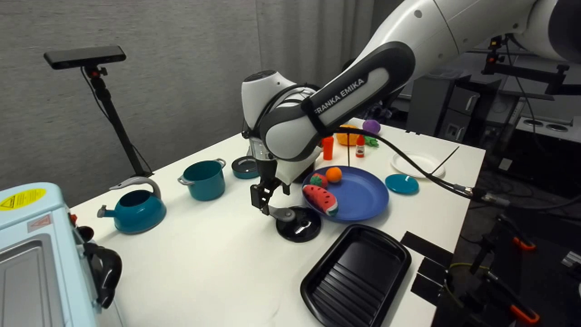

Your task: Put the black lid on the black pot

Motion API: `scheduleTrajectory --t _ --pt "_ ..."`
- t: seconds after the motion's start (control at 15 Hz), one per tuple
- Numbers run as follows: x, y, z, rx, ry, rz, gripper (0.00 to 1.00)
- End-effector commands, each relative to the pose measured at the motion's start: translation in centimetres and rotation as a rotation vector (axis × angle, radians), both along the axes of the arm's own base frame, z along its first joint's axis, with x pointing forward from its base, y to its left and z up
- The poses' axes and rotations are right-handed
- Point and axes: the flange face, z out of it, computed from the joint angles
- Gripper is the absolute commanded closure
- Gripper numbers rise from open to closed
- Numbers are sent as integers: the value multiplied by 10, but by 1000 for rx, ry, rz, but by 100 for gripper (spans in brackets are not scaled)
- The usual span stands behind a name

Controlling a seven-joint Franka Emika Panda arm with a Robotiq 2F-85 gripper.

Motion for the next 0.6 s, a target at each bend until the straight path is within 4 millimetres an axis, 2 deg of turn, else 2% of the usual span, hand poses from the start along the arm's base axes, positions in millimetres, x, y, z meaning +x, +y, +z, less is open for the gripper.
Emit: scheduleTrajectory --t 0.0,0.13,0.27,0.53 --pt "16 4 -16 78 37 1 0" --pt "19 5 -21 86 37 -6 0" --pt "23 6 -23 84 31 -7 28" --pt "30 8 -20 75 5 -2 58"
